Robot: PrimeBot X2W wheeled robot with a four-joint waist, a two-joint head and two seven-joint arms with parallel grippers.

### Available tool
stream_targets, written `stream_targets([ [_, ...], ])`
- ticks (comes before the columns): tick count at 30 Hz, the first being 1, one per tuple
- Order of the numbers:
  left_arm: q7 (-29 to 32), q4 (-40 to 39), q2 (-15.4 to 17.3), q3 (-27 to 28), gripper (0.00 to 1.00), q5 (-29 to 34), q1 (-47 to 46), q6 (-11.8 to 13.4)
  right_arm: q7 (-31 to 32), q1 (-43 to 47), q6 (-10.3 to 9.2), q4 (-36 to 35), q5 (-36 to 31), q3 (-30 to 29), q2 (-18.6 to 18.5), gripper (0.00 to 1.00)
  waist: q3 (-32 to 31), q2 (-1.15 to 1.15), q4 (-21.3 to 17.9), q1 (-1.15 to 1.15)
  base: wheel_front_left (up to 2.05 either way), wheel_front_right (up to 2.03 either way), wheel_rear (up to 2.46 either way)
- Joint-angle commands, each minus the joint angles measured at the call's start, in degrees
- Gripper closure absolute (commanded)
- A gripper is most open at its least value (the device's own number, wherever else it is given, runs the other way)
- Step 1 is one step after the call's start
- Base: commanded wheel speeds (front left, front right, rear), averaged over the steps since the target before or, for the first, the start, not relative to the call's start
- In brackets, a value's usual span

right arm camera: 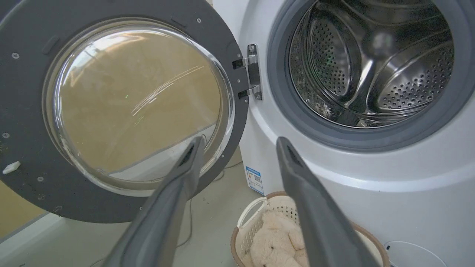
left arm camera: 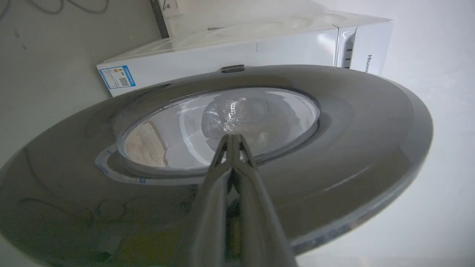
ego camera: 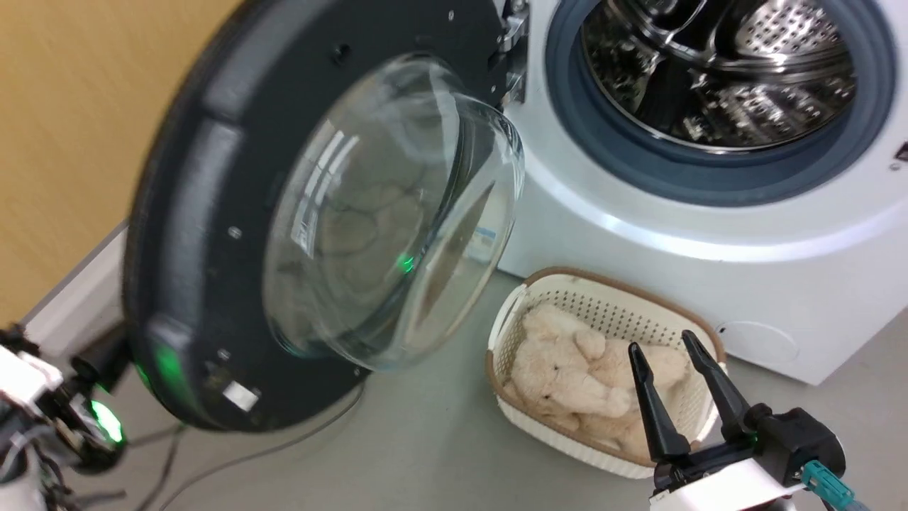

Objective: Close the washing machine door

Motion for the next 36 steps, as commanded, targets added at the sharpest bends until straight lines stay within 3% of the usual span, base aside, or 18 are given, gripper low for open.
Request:
stream_targets([
  [1,2.62,-2.55,-1.64,-0.83,1.00,-1.17,2.52,0.31,-0.25,0.03,0.05,0.07,0.71,-0.04,0.14,0.00,-1.27,0.00,-1.01,-0.01,0.00,0.00,0.00],
  [9,9.78,-17.96,-8.23,-6.29,1.00,-2.47,12.64,3.81,-0.25,1.61,0.05,-0.40,1.26,-1.00,0.33,0.00,-4.03,0.00,-4.63,-0.01,0.00,0.00,0.00],
  [16,8.04,-27.49,-10.12,-15.32,1.00,-7.23,21.91,6.71,-0.25,2.00,0.05,-1.44,1.60,-1.79,0.38,0.00,-3.97,0.00,-10.03,-0.01,0.00,0.00,0.00],
  [24,-2.87,-30.30,-10.16,-28.99,1.00,-13.87,25.38,5.50,-0.25,1.24,0.05,-2.06,1.67,-1.96,0.40,0.00,-0.93,0.00,-17.84,-0.01,0.00,0.00,0.00],
  [30,-8.48,-29.17,-10.17,-34.55,1.00,-15.24,23.51,3.42,-0.25,0.07,0.05,-2.42,1.64,-2.31,0.41,0.00,1.90,0.00,-24.88,-0.01,0.00,0.00,0.00],
  [36,-13.68,-27.02,-10.17,-37.67,1.00,-12.81,19.50,1.43,-0.25,-0.86,0.05,-2.95,2.17,-2.57,0.41,0.00,4.35,0.00,-32.01,-0.01,0.00,0.00,0.00],
])
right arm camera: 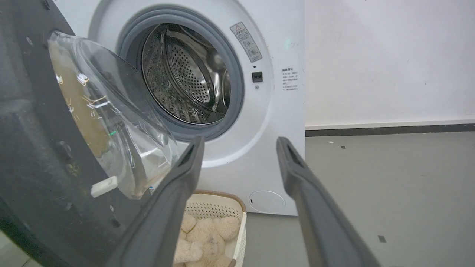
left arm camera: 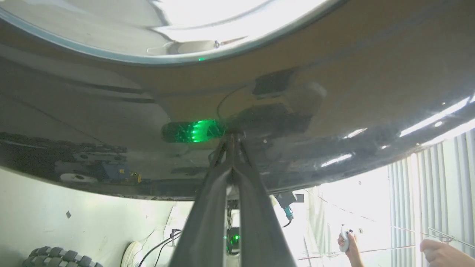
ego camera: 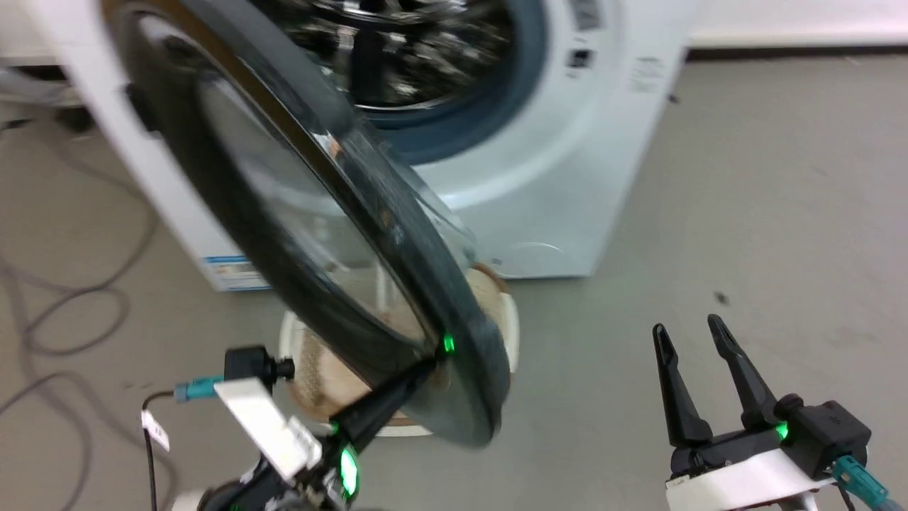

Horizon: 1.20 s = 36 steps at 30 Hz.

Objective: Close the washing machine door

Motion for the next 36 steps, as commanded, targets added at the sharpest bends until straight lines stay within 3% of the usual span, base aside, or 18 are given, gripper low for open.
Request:
stream_targets([
  [1,-1.27,0.54,-0.12,-0.48,1.00,0.08,-1.91,-0.50,-0.25,-0.87,0.05,-0.36,0.29,-0.09,0.15,0.00,2.54,0.00,-4.74,0.00,0.00,0.00,0.00],
  [8,-10.86,5.02,-0.12,-2.11,1.00,1.80,-9.89,-1.18,-0.25,-1.56,0.05,-0.79,2.03,0.70,0.16,0.00,4.92,0.00,-11.85,0.00,0.00,0.00,0.00],
  [18,-25.69,17.49,-0.12,-4.57,1.00,4.81,-24.28,-1.59,-0.25,-1.95,0.05,-0.98,3.52,1.34,0.16,0.00,6.64,0.00,-16.70,0.00,0.00,0.00,0.00],
  [27,-29.92,24.61,-0.12,-7.94,1.00,2.75,-29.07,-2.14,-0.25,-1.74,0.05,-0.82,3.61,0.84,0.16,0.00,5.27,0.00,-15.87,0.00,0.00,0.00,0.00],
  [32,-27.63,21.14,0.33,-10.19,1.00,2.38,-24.48,-2.18,-0.25,-1.38,0.05,-0.73,3.09,0.49,0.16,0.00,3.33,0.00,-13.17,0.00,0.00,0.00,0.00],
  [36,-24.50,15.53,3.65,-14.76,1.00,5.48,-17.64,-2.18,-0.25,-0.97,0.05,-0.47,2.60,-0.09,0.16,0.00,1.28,0.00,-10.42,0.00,0.00,0.00,0.00],
])
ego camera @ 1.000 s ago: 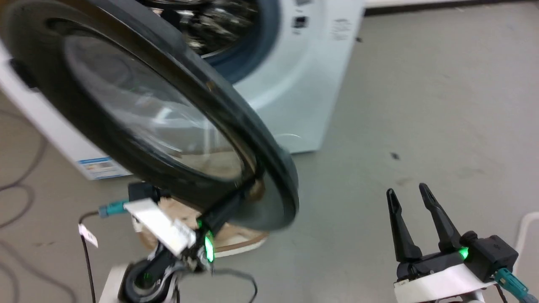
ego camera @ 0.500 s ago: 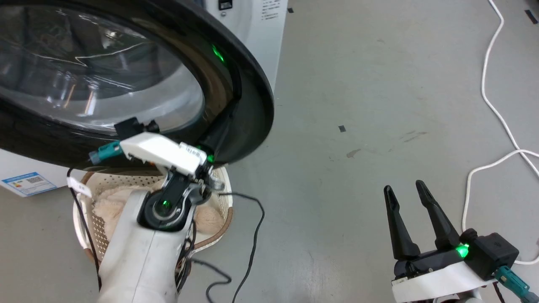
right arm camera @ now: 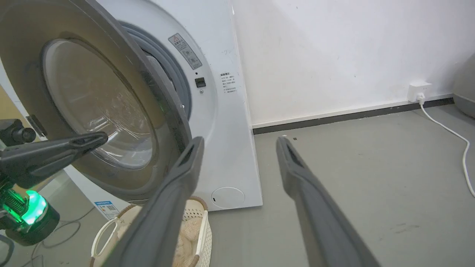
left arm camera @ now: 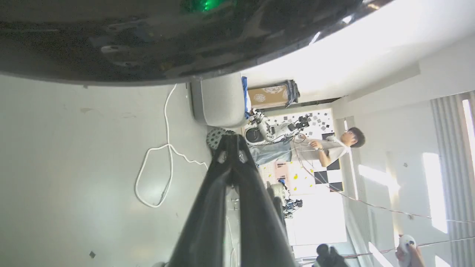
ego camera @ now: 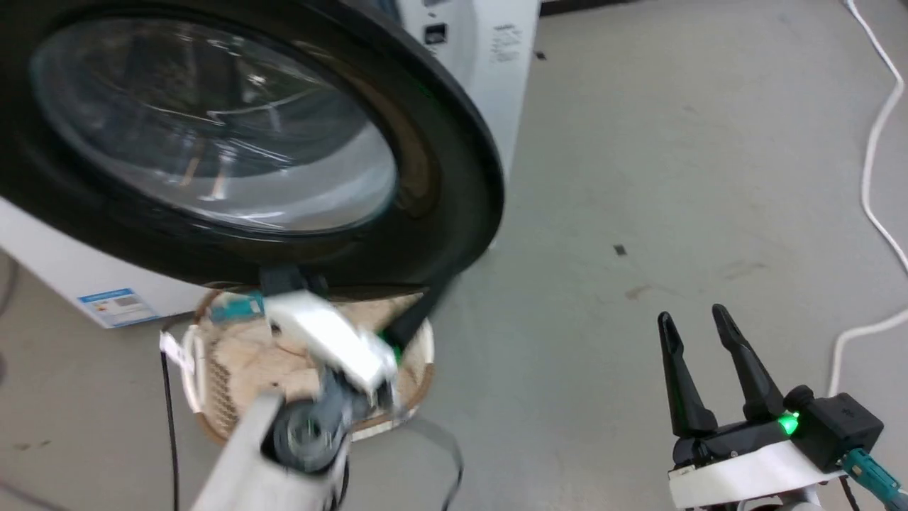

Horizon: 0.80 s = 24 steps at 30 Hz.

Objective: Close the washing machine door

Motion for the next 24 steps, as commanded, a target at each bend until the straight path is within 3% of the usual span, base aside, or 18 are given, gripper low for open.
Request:
stream_targets([
  [1,1.11,-2.18,2.46,-2.30,1.00,2.44,3.50,-0.26,-0.25,0.17,0.05,0.12,-0.55,-0.25,0.14,0.00,-2.21,0.00,2.60,0.00,0.00,0.00,0.00],
  [3,1.43,-3.68,4.13,-3.99,1.00,4.34,5.22,-0.26,-0.25,0.34,0.05,0.18,-0.71,-0.30,0.14,0.00,-2.75,0.00,3.29,0.00,0.00,0.00,0.00],
  [5,0.37,-6.17,8.00,-7.10,1.00,9.35,8.22,-0.26,-0.25,0.67,0.05,0.30,-1.01,-0.46,0.14,0.00,-3.81,0.00,4.69,0.00,0.00,0.00,0.00],
  [9,-8.32,-8.48,16.10,-12.81,1.00,24.11,11.66,-0.27,-0.25,1.56,0.05,0.36,-1.43,-1.04,0.14,0.00,-5.59,0.00,7.59,0.00,0.00,0.00,0.00],
  [12,-16.46,-7.32,19.12,-13.05,1.00,32.12,12.76,-0.07,-0.25,2.42,0.05,0.45,-1.96,-1.37,0.14,0.00,-6.58,0.00,9.86,0.00,0.00,0.00,0.00],
  [18,-31.97,-8.38,19.92,-7.39,1.00,41.11,13.98,4.33,-0.25,3.71,0.05,0.28,-2.20,-1.94,0.14,0.00,-8.37,0.00,13.53,0.00,0.00,0.00,0.00],
  [21,-33.39,-11.12,18.63,-3.04,1.00,45.87,15.86,7.24,-0.25,4.36,0.05,0.25,-2.56,-1.85,0.14,0.00,-8.99,0.00,14.98,0.00,0.00,0.00,0.00],
  [24,-33.47,-16.17,15.21,2.32,1.00,51.89,19.15,8.80,-0.25,4.67,0.05,0.31,-2.88,-1.43,0.14,0.00,-9.34,0.00,15.99,0.00,0.00,0.00,0.00],
])
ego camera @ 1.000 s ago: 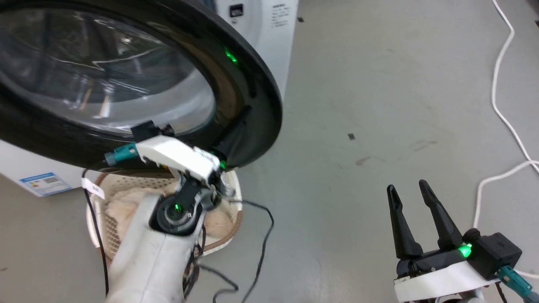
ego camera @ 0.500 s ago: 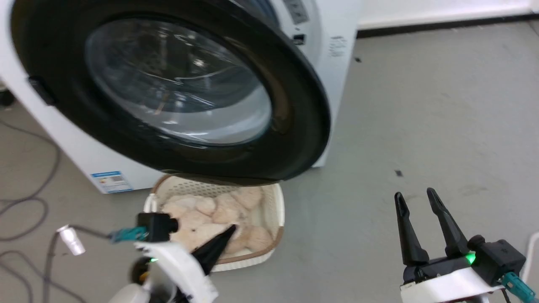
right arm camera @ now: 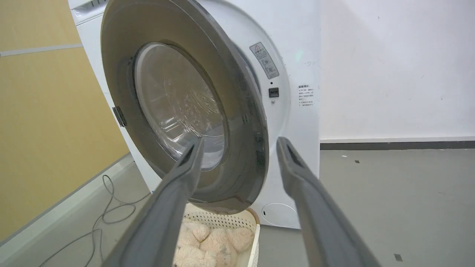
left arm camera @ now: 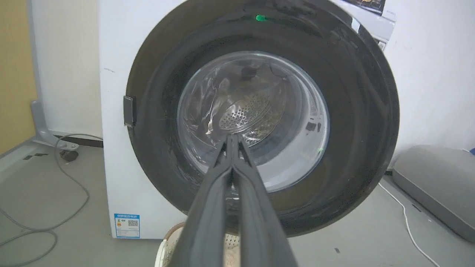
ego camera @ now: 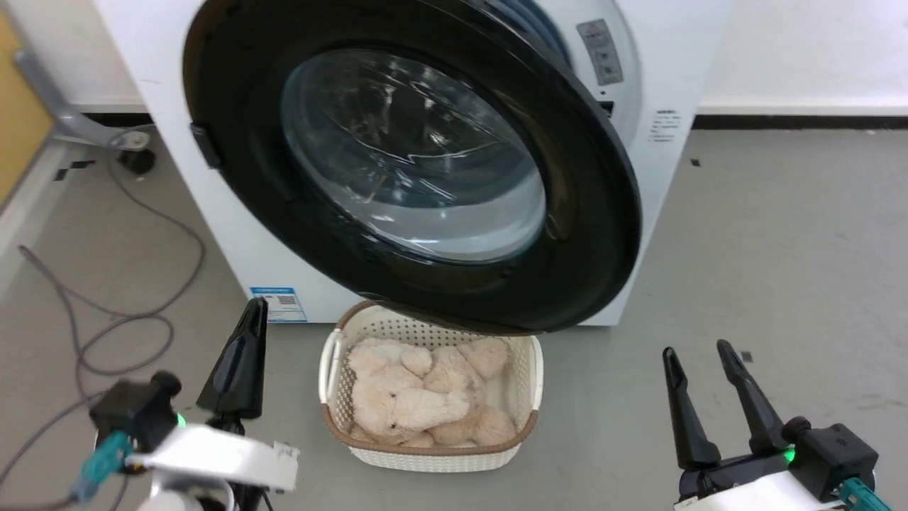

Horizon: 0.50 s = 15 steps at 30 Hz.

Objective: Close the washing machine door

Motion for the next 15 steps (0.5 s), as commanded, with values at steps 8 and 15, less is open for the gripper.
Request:
stream_targets([
  [8,-0.23,-2.92,-7.00,4.82,1.00,13.10,9.54,-2.44,-0.25,0.97,0.05,1.02,-0.43,1.85,0.08,0.00,-0.99,0.00,1.62,0.00,0.00,0.00,0.00],
  [15,-0.23,-2.88,-10.93,6.96,0.00,18.72,11.65,-4.60,-0.25,1.36,0.05,1.04,0.34,1.90,0.08,0.00,-1.13,0.00,2.27,0.00,0.00,0.00,0.00],
])
